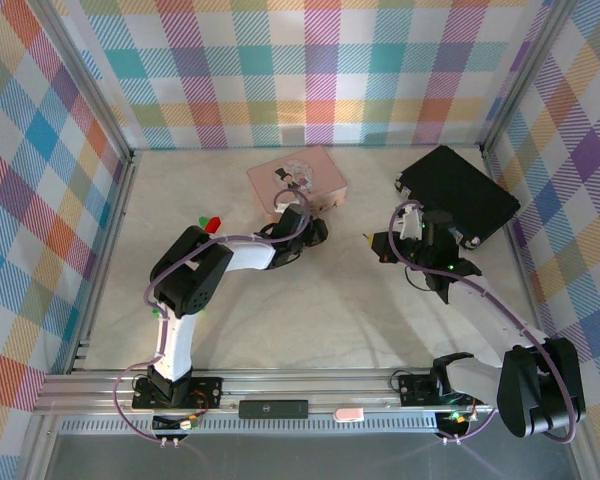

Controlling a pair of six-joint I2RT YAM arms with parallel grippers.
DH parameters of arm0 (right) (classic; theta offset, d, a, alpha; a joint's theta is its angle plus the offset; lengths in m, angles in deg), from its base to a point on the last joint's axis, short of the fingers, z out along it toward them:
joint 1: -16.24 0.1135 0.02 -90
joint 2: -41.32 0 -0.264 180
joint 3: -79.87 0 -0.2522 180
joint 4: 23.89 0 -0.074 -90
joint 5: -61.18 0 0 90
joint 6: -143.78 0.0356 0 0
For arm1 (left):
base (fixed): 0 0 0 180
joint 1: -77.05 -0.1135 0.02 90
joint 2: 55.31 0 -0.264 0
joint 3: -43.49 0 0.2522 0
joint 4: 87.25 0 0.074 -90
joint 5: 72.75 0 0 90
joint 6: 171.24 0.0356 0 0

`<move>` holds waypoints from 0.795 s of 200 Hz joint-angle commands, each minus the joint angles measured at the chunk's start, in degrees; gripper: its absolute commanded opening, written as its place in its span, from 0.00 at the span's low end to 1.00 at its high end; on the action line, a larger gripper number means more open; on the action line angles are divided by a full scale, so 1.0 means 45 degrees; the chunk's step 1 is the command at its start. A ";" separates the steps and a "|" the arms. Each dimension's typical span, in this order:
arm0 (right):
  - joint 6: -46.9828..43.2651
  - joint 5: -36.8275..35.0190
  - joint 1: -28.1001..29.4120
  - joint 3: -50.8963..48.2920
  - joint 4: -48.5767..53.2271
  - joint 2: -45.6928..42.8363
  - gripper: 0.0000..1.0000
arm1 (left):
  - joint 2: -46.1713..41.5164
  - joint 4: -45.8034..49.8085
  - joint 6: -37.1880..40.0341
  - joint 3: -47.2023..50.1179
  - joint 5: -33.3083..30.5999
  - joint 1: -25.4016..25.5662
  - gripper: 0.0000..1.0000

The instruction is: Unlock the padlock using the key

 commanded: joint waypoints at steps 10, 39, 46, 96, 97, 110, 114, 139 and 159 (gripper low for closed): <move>0.0188 0.0624 -0.0192 -0.0150 -0.0551 -0.0219 0.00 | 0.0944 -0.0910 0.1145 -0.0813 -0.0960 0.0091 0.55; 0.0246 0.0688 -0.0289 -0.0170 -0.0579 -0.0199 0.00 | 0.1574 -0.1019 0.1499 -0.1302 -0.0800 0.0086 0.44; 0.0252 0.0692 -0.0308 -0.0192 -0.0608 -0.0200 0.00 | 0.1689 -0.0990 0.1505 -0.1402 -0.0626 0.0092 0.41; 0.0574 0.0693 -0.0407 -0.0369 -0.0922 -0.0108 0.00 | 0.2255 0.0245 0.1441 -0.1567 -0.0933 0.0125 0.40; 0.0576 0.0698 -0.0407 -0.0360 -0.0922 -0.0105 0.00 | 0.2270 0.0282 0.1443 -0.1569 -0.0943 0.0125 0.39; 0.0646 0.0714 -0.0427 -0.0354 -0.0989 0.0008 0.00 | 0.2418 0.0417 0.1415 -0.1574 -0.0882 0.0106 0.35; 0.0664 0.0697 -0.0441 -0.0369 -0.0986 0.0042 0.00 | 0.2436 0.0417 0.1369 -0.1549 -0.0843 0.0103 0.32; 0.1023 0.0641 -0.0495 -0.0401 -0.1108 0.0290 0.00 | 0.2433 0.0086 0.0976 -0.1313 -0.0193 0.0019 0.14; 0.1594 0.0470 -0.0534 -0.0598 -0.1298 0.0602 0.00 | 0.2115 -0.0517 0.0561 -0.0911 0.0663 -0.0099 0.04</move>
